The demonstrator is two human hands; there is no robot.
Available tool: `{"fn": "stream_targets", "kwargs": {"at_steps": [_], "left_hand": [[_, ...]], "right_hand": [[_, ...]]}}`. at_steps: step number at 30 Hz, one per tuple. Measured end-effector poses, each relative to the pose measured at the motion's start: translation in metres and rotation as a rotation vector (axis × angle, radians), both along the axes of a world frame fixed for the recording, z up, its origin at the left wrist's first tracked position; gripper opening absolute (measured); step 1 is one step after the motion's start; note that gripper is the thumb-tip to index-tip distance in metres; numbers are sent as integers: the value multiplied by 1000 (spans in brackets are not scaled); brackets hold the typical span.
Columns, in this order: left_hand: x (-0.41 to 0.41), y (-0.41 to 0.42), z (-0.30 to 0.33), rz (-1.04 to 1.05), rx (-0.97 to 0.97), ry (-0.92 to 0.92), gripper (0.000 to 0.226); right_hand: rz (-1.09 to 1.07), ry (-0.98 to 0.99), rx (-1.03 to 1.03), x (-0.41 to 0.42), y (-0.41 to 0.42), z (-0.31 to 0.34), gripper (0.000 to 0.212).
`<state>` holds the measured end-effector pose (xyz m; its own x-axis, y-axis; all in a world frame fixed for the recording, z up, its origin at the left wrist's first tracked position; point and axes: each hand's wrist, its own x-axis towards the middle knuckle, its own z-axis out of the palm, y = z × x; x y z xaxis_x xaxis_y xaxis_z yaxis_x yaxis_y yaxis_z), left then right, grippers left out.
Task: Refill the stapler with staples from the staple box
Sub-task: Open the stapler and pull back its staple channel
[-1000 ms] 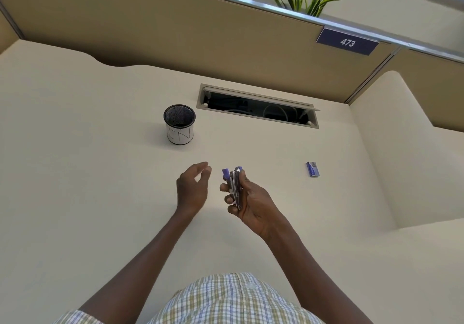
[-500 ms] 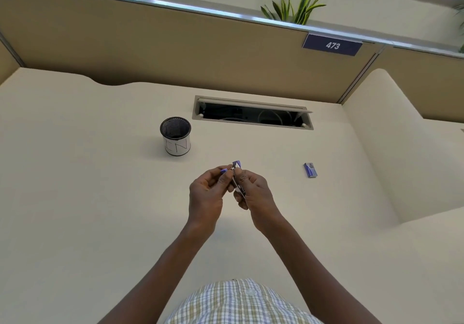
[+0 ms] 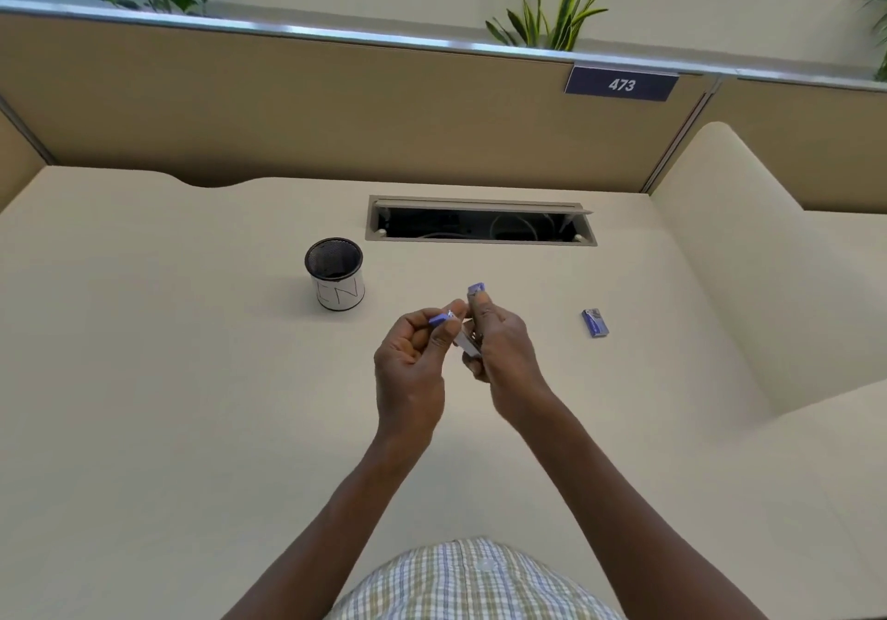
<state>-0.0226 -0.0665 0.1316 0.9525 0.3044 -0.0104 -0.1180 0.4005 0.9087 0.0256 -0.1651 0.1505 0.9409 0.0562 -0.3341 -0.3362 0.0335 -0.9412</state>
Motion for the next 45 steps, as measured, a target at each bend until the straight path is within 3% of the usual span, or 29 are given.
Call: {"fn": "stream_targets", "kwargs": {"at_steps": [8, 16, 22, 28, 33, 36, 39, 41, 45], "left_hand": [[8, 7, 6, 2, -86, 64, 36], [10, 3, 2, 99, -124, 136, 23], [17, 4, 4, 214, -217, 164, 25], [20, -1, 6, 225, -302, 135, 28], [21, -5, 8, 188, -339, 70, 24], [22, -6, 10, 160, -326, 72, 24], [21, -7, 13, 105, -281, 77, 22], [21, -8, 15, 40, -219, 72, 23], [19, -12, 18, -105, -101, 78, 26]], "right_hand": [[0, -110, 47, -2, -3, 3, 32], [62, -199, 29, -6, -13, 2, 10], [-50, -55, 313, -4, -22, 0, 2], [-199, 227, 662, -7, -43, -6, 8], [-250, 326, 732, -9, -60, -14, 19], [-161, 320, 531, -13, -72, -16, 5], [8, 102, 7, -19, -77, -15, 15], [55, -47, -189, -19, -76, -7, 26], [237, -64, -129, -11, -68, 16, 43]]}}
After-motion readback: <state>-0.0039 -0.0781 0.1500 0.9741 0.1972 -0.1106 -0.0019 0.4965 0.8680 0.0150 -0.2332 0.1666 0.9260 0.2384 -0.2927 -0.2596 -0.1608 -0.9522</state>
